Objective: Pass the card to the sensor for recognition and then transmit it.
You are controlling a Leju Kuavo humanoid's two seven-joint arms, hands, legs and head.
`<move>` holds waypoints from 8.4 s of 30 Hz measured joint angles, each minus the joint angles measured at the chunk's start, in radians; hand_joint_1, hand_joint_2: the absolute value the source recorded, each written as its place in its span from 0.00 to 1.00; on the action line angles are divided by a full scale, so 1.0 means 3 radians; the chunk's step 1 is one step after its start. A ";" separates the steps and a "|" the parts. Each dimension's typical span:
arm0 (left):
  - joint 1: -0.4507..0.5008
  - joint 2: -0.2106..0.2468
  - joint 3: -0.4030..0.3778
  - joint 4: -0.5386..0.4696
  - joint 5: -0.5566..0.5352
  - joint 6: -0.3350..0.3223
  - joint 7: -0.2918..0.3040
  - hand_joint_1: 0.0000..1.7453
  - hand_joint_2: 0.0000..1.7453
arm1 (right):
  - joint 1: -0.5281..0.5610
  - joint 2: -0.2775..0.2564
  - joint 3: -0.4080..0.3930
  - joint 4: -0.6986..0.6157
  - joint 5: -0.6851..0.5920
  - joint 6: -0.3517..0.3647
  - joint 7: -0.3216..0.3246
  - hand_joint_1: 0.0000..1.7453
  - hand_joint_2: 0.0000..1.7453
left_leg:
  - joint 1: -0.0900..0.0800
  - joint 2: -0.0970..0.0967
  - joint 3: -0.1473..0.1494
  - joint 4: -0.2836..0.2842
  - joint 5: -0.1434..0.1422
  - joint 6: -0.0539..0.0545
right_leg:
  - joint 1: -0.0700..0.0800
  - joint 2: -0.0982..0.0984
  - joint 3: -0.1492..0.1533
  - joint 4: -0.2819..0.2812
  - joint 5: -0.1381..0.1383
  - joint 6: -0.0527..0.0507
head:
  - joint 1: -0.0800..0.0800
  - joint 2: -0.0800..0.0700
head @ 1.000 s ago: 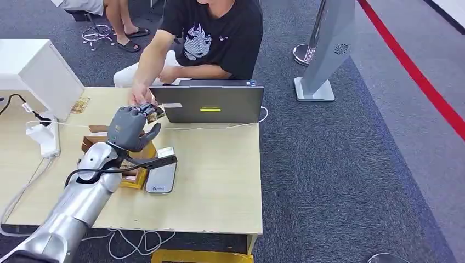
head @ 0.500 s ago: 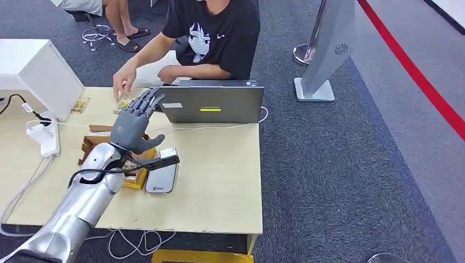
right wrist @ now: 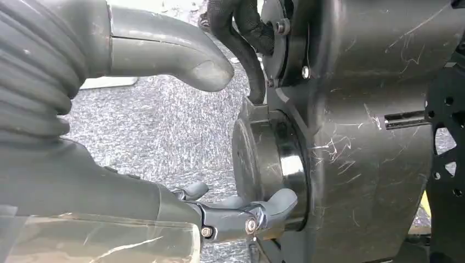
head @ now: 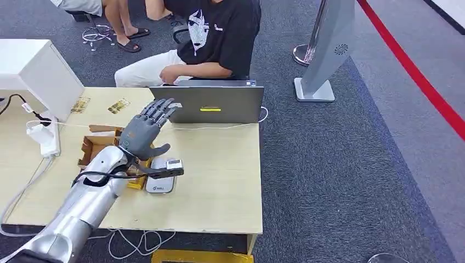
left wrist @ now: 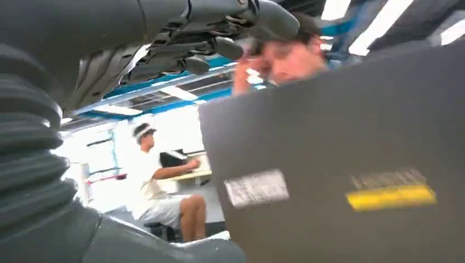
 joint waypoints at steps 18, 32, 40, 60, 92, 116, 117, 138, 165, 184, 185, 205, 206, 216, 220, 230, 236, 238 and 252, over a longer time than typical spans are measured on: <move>0.0478 0.0691 -0.0305 -0.0057 0.0486 0.0159 0.0076 0.00 1.00 | 0.0189 -0.0104 0.0001 -0.0009 0.0088 0.0034 -0.0103 0.00 1.00 | 0.0000 -0.0009 -0.0011 -0.0002 0.0000 0.0000 | 0.0000 -0.0011 -0.0002 0.0000 -0.0002 0.0000 | 0.0005 0.0001; 0.0659 0.0642 -0.0042 -0.0013 0.0407 0.0360 0.0001 0.00 1.00 | 0.0369 -0.0011 0.0207 -0.0187 0.0270 -0.0141 -0.0019 0.00 1.00 | 0.0002 -0.0005 -0.0011 -0.0003 0.0003 0.0000 | 0.0001 -0.0007 -0.0004 0.0001 -0.0001 -0.0001 | -0.0001 0.0000; 0.0677 0.0618 0.0033 -0.0011 0.0384 0.0366 0.0016 0.00 1.00 | 0.0408 0.0160 0.0210 -0.0122 0.0243 -0.0257 0.0071 0.00 1.00 | 0.0002 -0.0006 -0.0013 -0.0003 0.0003 0.0000 | 0.0001 -0.0007 -0.0004 0.0001 -0.0001 -0.0001 | 0.0000 0.0000; 0.0756 0.0538 0.0367 -0.0010 0.0150 0.0390 0.0221 0.00 1.00 | 0.0406 0.0767 0.0202 0.0048 0.0179 -0.0510 0.0842 0.00 1.00 | 0.0037 0.0002 -0.0015 -0.0004 0.0004 -0.0008 | 0.0037 0.0006 -0.0007 -0.0001 0.0006 -0.0019 | 0.0008 0.0000; 0.0937 0.0298 0.0699 -0.0088 0.0116 0.0519 -0.0040 0.00 1.00 | 0.0397 0.0792 0.0202 0.0089 0.0188 -0.0523 0.0820 0.00 1.00 | 0.0067 0.0002 -0.0023 -0.0004 0.0013 -0.0029 | 0.0065 0.0007 -0.0016 -0.0001 0.0014 -0.0042 | 0.0005 0.0000; 0.0947 0.0412 0.0884 -0.0093 0.0102 0.0521 0.0062 0.00 1.00 | 0.0399 0.0793 0.0202 0.0094 0.0179 -0.0528 0.0820 0.00 1.00 | 0.0072 0.0002 -0.0025 -0.0004 0.0014 -0.0031 | 0.0074 0.0006 -0.0018 -0.0001 0.0015 -0.0045 | 0.0004 0.0000; 0.0949 0.0415 0.0894 -0.0092 0.0102 0.0521 0.0062 0.00 1.00 | 0.0399 0.0793 0.0202 0.0094 0.0179 -0.0528 0.0820 0.00 1.00 | 0.0072 0.0002 -0.0025 -0.0004 0.0014 -0.0031 | 0.0074 0.0006 -0.0018 -0.0001 0.0015 -0.0045 | 0.0004 0.0000; 0.0944 0.0431 0.0945 -0.0057 0.0051 0.0521 0.0081 0.00 1.00 | 0.0399 0.0793 0.0202 0.0094 0.0179 -0.0528 0.0819 0.00 1.00 | 0.0072 0.0002 -0.0025 -0.0004 0.0014 -0.0031 | 0.0074 0.0006 -0.0019 -0.0001 0.0015 -0.0047 | 0.0004 0.0000; 0.0857 0.0552 0.0948 0.0169 -0.0442 0.0775 0.0418 0.00 1.00 | 0.0400 0.0793 0.0202 0.0094 0.0179 -0.0526 0.0814 0.00 1.00 | 0.0073 0.0003 -0.0025 -0.0004 0.0014 -0.0031 | 0.0074 0.0007 -0.0020 -0.0001 0.0015 -0.0050 | 0.0004 0.0000; 0.0795 0.0576 0.0948 0.0305 -0.0403 0.0754 0.0379 1.00 1.00 | 0.0400 0.0793 0.0202 0.0094 0.0179 -0.0526 0.0813 0.00 1.00 | 0.0073 0.0003 -0.0025 -0.0004 0.0014 -0.0032 | 0.0074 0.0006 -0.0020 -0.0001 0.0015 -0.0051 | 0.0004 0.0000; 0.0791 0.0575 0.0948 0.0308 -0.0394 0.0753 0.0367 1.00 1.00 | 0.0400 0.0793 0.0202 0.0094 0.0179 -0.0526 0.0813 0.00 1.00 | 0.0073 0.0003 -0.0025 -0.0004 0.0014 -0.0032 | 0.0074 0.0006 -0.0020 -0.0001 0.0015 -0.0051 | 0.0004 0.0000; 0.0752 0.0566 0.0948 0.0328 -0.0307 0.0726 0.0254 1.00 1.00 | 0.0399 0.0793 0.0202 0.0094 0.0178 -0.0519 0.0814 0.00 1.00 | 0.0073 0.0002 -0.0025 -0.0004 0.0014 -0.0032 | 0.0074 0.0006 -0.0021 -0.0001 0.0015 -0.0051 | 0.0004 0.0000; 0.0728 0.0565 0.0948 0.0328 -0.0298 0.0720 0.0231 1.00 1.00 | 0.0399 0.0793 0.0202 0.0094 0.0178 -0.0516 0.0814 0.00 1.00 | 0.0074 0.0002 -0.0025 -0.0004 0.0014 -0.0032 | 0.0074 0.0005 -0.0021 -0.0001 0.0015 -0.0051 | 0.0004 0.0000; 0.0325 0.0500 0.0947 -0.0026 -0.0010 0.0333 0.0238 1.00 1.00 | 0.0376 0.0798 0.0202 0.0094 0.0202 -0.0464 0.0846 0.00 1.00 | 0.0074 0.0002 -0.0028 -0.0004 0.0020 -0.0038 | 0.0074 0.0006 -0.0025 -0.0001 0.0021 -0.0055 | 0.0004 0.0000; 0.0199 0.0464 0.0947 -0.0224 -0.0008 0.0250 0.0282 1.00 1.00 | 0.0373 0.0802 0.0202 0.0095 0.0205 -0.0463 0.0851 0.00 1.00 | 0.0074 0.0008 -0.0028 -0.0004 0.0020 -0.0039 | 0.0074 0.0014 -0.0026 0.0000 0.0023 -0.0056 | 0.0005 0.0000; 0.0085 0.0430 0.0947 -0.0560 0.0076 0.0206 0.0315 1.00 1.00 | 0.0360 0.0814 0.0202 0.0099 0.0212 -0.0417 0.0882 0.00 1.00 | 0.0075 0.0009 -0.0030 -0.0004 0.0020 -0.0040 | 0.0075 0.0013 -0.0031 0.0000 0.0023 -0.0057 | 0.0003 0.0000; -0.0064 0.0402 0.0947 -0.0823 0.0098 -0.0030 0.0423 1.00 1.00 | 0.0346 0.0816 0.0202 0.0099 0.0212 -0.0371 0.0921 0.00 1.00 | 0.0074 0.0008 -0.0030 -0.0004 0.0020 -0.0040 | 0.0074 0.0013 -0.0029 0.0000 0.0024 -0.0057 | 0.0004 0.0000; -0.0082 0.0394 0.0947 -0.0823 0.0089 -0.0043 0.0430 1.00 1.00 | 0.0344 0.0819 0.0202 0.0099 0.0212 -0.0367 0.0924 0.00 1.00 | 0.0074 0.0008 -0.0030 -0.0004 0.0020 -0.0040 | 0.0074 0.0013 -0.0029 0.0000 0.0024 -0.0057 | 0.0005 0.0000; -0.0096 0.0377 0.0948 -0.0821 0.0089 -0.0019 0.0403 0.05 1.00 | 0.0340 0.0830 0.0202 0.0106 0.0214 -0.0362 0.0929 0.00 1.00 | 0.0075 0.0008 -0.0031 -0.0004 0.0020 -0.0040 | 0.0074 0.0013 -0.0030 0.0000 0.0023 -0.0057 | 0.0004 0.0000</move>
